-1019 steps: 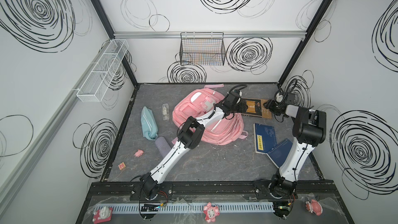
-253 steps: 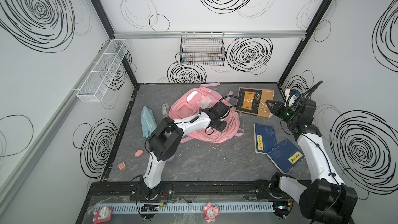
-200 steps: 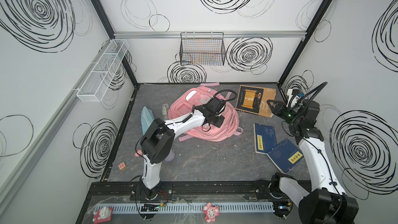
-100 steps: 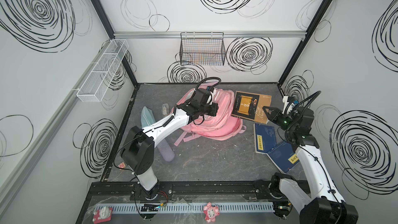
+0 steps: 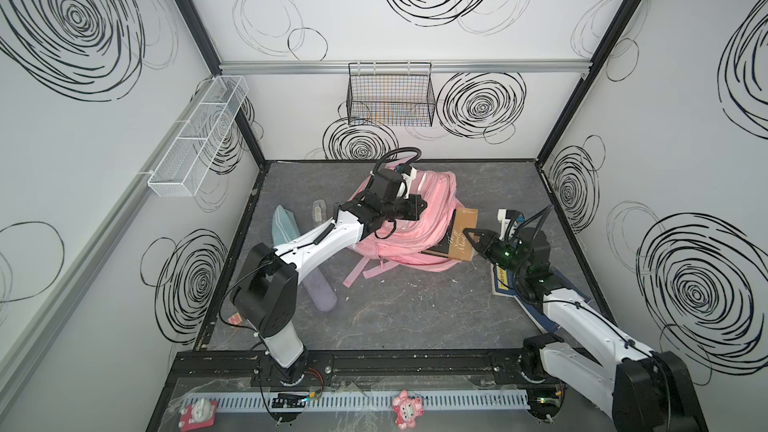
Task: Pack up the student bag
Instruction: 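Lower the brown book into the open backpack compartment with the right gripper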
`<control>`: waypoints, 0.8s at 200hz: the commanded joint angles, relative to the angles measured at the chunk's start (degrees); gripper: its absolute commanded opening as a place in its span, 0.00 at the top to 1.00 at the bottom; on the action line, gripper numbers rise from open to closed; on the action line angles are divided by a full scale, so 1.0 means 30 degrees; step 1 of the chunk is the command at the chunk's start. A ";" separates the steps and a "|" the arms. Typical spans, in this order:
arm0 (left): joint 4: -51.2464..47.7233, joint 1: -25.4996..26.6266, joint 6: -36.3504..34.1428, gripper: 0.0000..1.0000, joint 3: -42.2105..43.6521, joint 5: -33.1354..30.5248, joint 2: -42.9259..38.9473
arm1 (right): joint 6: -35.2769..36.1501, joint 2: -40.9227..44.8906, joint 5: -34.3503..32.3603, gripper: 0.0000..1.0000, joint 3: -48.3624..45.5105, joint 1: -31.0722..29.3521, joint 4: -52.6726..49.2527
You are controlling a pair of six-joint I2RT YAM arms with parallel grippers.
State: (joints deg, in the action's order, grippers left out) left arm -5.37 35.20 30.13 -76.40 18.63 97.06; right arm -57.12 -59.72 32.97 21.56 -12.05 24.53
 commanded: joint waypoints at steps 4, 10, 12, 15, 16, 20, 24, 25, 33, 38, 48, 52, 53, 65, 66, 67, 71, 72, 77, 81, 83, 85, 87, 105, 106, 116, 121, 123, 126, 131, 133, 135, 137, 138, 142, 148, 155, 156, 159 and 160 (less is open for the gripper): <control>0.2948 0.0160 0.0159 1.00 -0.1168 0.1753 -0.0311 | -0.2009 -0.2110 0.0002 1.00 0.0793 -0.0567 0.4926; 0.2888 0.0164 0.0127 1.00 -0.1259 0.1917 -0.0258 | -0.2038 -0.2794 0.0080 1.00 0.1145 -0.0790 0.5221; 0.2854 0.0162 0.0080 1.00 -0.1297 0.1988 -0.0232 | -0.2064 -0.2979 0.0105 1.00 0.1217 -0.0846 0.5389; 0.2819 0.0161 0.0026 1.00 -0.1349 0.2065 -0.0216 | -0.2142 -0.3285 0.0127 1.00 0.1338 -0.0948 0.5672; 0.2802 0.0176 0.0001 1.00 -0.1359 0.2102 -0.0214 | -0.2171 -0.3378 0.0135 1.00 0.1367 -0.0984 0.5749; 0.2755 0.0169 -0.0072 1.00 -0.1410 0.2189 -0.0213 | -0.2311 -0.3743 0.0127 1.00 0.1497 -0.1105 0.6165; 0.2702 0.0189 -0.0109 1.00 -0.1448 0.2261 -0.0186 | -0.2483 -0.4048 0.0074 1.00 0.1604 -0.1235 0.6587; 0.2700 0.0190 -0.0125 1.00 -0.1453 0.2273 -0.0185 | -0.2517 -0.4140 0.0049 1.00 0.1618 -0.1245 0.6704; 0.2591 0.0191 -0.0166 1.00 -0.1540 0.2332 -0.0155 | -0.2816 -0.4763 -0.0220 1.00 0.1757 -0.1530 0.7582; 0.2565 0.0190 -0.0224 1.00 -0.1599 0.2411 -0.0103 | -0.2926 -0.5139 -0.0449 1.00 0.1869 -0.1670 0.7944; 0.2521 0.0192 -0.0229 1.00 -0.1700 0.2539 -0.0041 | -0.3152 -0.5894 -0.0773 1.00 0.2238 -0.1887 0.8518; 0.2506 0.0190 -0.0214 1.00 -0.1760 0.2610 -0.0012 | -0.3255 -0.6244 -0.0816 1.00 0.2400 -0.1941 0.8858; 0.2499 0.0205 -0.0221 1.00 -0.1769 0.2624 0.0005 | -0.3254 -0.6308 -0.0820 1.00 0.2426 -0.1965 0.8924; 0.2361 0.0220 -0.0221 1.00 -0.1966 0.2781 0.0134 | -0.3630 -0.7364 -0.0875 1.00 0.2847 -0.2089 0.9808; 0.2353 0.0220 -0.0225 1.00 -0.1975 0.2797 0.0136 | -0.3647 -0.7424 -0.0879 1.00 0.2884 -0.2097 0.9882; 0.2335 0.0234 -0.0227 1.00 -0.1994 0.2790 0.0152 | -0.3699 -0.7528 -0.0881 1.00 0.2931 -0.2116 0.9978; 0.2337 0.0248 -0.0214 1.00 -0.2034 0.2800 0.0167 | -0.3866 -0.7905 -0.0883 1.00 0.3058 -0.2151 1.0275; 0.2312 0.0248 -0.0207 1.00 -0.2039 0.2806 0.0167 | -0.3911 -0.7988 -0.0883 1.00 0.3092 -0.2172 1.0365; 0.2288 0.0275 -0.0196 1.00 -0.2086 0.2852 0.0196 | -0.4090 -0.8467 -0.0881 1.00 0.3253 -0.2212 1.0851; 0.2259 0.0300 -0.0197 1.00 -0.2115 0.2903 0.0222 | -0.4271 -0.8831 -0.0854 1.00 0.3386 -0.2233 1.1126; 0.2258 0.0306 -0.0221 1.00 -0.2149 0.2916 0.0240 | -0.4358 -0.9030 -0.0846 1.00 0.3461 -0.2261 1.1245; 0.2243 0.0307 -0.0212 1.00 -0.2157 0.2937 0.0254 | -0.4423 -0.9189 -0.0852 1.00 0.3532 -0.2261 1.1392; 0.2232 0.0307 -0.0203 1.00 -0.2174 0.2985 0.0269 | -0.4506 -0.9332 -0.0839 1.00 0.3608 -0.2269 1.1517; 0.2040 0.0447 -0.0284 1.00 -0.2393 0.3399 0.0376 | -0.4616 -1.0611 -0.1285 1.00 0.4125 -0.2499 1.2180; 0.2002 0.0450 -0.0300 1.00 -0.2408 0.3413 0.0374 | -0.4609 -1.0659 -0.1318 1.00 0.4152 -0.2522 1.2182; 0.1891 0.0538 -0.0386 1.00 -0.2452 0.3464 0.0373 | -0.4419 -1.1170 -0.1746 1.00 0.4429 -0.2729 1.2175; 0.1817 0.0567 -0.0441 1.00 -0.2480 0.3486 0.0373 | -0.4336 -1.1417 -0.1962 1.00 0.4575 -0.2838 1.2183; 0.1796 0.0570 -0.0458 1.00 -0.2504 0.3501 0.0373 | -0.4301 -1.1492 -0.2054 1.00 0.4638 -0.2874 1.2220; 0.1768 0.0597 -0.0506 1.00 -0.2533 0.3517 0.0351 | -0.4253 -1.1651 -0.2146 1.00 0.4695 -0.2941 1.2228; 0.1664 0.0600 -0.0606 1.00 -0.2583 0.3549 0.0345 | -0.4136 -1.1888 -0.2394 1.00 0.4819 -0.3046 1.2219; 0.1633 0.0622 -0.0645 1.00 -0.2595 0.3546 0.0322 | -0.4112 -1.1984 -0.2484 1.00 0.4860 -0.3080 1.2222; 0.1581 0.0643 -0.0685 1.00 -0.2620 0.3545 0.0316 | -0.4105 -1.2052 -0.2558 1.00 0.4892 -0.3125 1.2215; 0.1561 0.0633 -0.0731 1.00 -0.2634 0.3545 0.0300 | -0.4075 -1.2179 -0.2627 1.00 0.4922 -0.3173 1.2228; 0.1543 0.0631 -0.0744 1.00 -0.2646 0.3574 0.0292 | -0.4060 -1.2234 -0.2663 1.00 0.4946 -0.3210 1.2220; 0.1500 0.0630 -0.0812 1.00 -0.2665 0.3539 0.0258 | -0.4059 -1.2414 -0.2770 1.00 0.5010 -0.3260 1.2222; 0.1452 0.0601 -0.0860 1.00 -0.2687 0.3570 0.0186 | -0.4023 -1.2736 -0.2901 1.00 0.5149 -0.3359 1.2214; 0.1451 0.0572 -0.0913 1.00 -0.2658 0.3573 0.0117 | -0.4007 -1.3088 -0.2977 1.00 0.5273 -0.3465 1.2168; 0.1459 0.0571 -0.0923 1.00 -0.2643 0.3603 0.0098 | -0.4011 -1.3143 -0.2999 1.00 0.5283 -0.3473 1.2161; 0.1465 0.0571 -0.0927 1.00 -0.2631 0.3625 0.0060 | -0.4015 -1.3257 -0.3059 1.00 0.5336 -0.3510 1.2169; 0.1481 0.0571 -0.0930 1.00 -0.2615 0.3629 0.0055 | -0.4015 -1.3315 -0.3055 1.00 0.5344 -0.3525 1.2176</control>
State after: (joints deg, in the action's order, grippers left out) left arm -9.02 35.07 28.47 -80.27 21.93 99.35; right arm -68.45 -96.97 27.05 34.20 -20.62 54.33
